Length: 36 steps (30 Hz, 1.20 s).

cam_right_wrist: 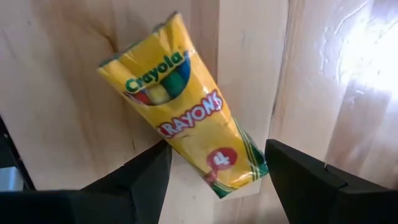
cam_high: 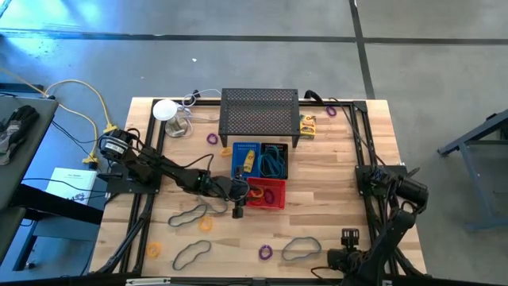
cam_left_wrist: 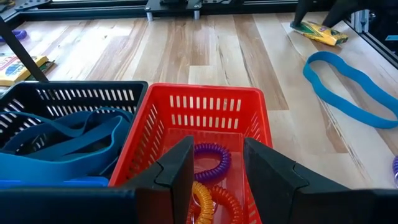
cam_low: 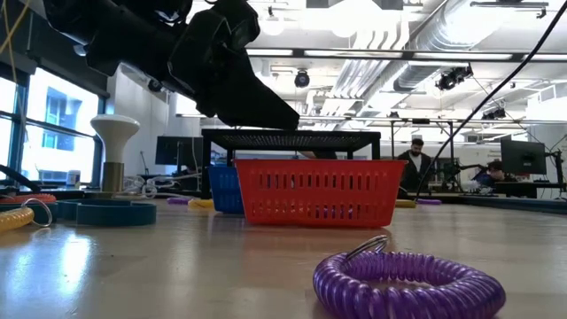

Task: Pick & Place Office Desk Supplies
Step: Put the yellow crayon box into the blue bin

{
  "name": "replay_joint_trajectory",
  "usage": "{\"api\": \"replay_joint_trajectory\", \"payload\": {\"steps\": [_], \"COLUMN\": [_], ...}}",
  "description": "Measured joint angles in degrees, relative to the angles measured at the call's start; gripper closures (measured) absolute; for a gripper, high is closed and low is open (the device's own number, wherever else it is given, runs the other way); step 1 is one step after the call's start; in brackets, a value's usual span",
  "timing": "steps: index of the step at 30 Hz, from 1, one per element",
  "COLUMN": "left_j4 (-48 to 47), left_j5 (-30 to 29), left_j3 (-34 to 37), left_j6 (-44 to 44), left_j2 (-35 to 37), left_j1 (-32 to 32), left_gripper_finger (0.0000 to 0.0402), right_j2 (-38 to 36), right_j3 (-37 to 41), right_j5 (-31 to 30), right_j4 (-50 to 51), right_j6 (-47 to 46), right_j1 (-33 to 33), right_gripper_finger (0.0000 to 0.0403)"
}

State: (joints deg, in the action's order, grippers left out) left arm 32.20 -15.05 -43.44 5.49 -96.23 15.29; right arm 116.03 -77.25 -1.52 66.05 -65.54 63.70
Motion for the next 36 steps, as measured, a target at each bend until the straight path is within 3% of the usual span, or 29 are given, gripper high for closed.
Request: {"api": "replay_joint_trajectory", "payload": {"steps": [8,23,31,36], "left_j4": [0.03,0.05,4.15,9.09], "left_j5": [0.02,0.05,0.13,-0.02], "left_j3": [0.00,0.00,0.00,0.00], "left_j6": [-0.07,-0.03,-4.52,-11.93], "left_j2": [0.00,0.00,0.00,-1.00], "left_j1": [0.00,0.00,0.00,1.39], "left_gripper_finger": [0.0267,0.0267,0.0267,0.0267], "right_j2": [-0.11,-0.62,-5.18,-8.16], "right_j3": [0.91,1.01,1.13,1.13], "right_j5": [0.80,3.76,2.88,0.33], "right_j4": [-4.01,-5.42,-4.86,-4.63], "right_j6": [2.78,2.85,3.48,10.52], "right_j1": [-0.41,-1.17,-4.67,-8.70], "right_gripper_finger": [0.0169,0.0328,0.0329,0.0330]}}
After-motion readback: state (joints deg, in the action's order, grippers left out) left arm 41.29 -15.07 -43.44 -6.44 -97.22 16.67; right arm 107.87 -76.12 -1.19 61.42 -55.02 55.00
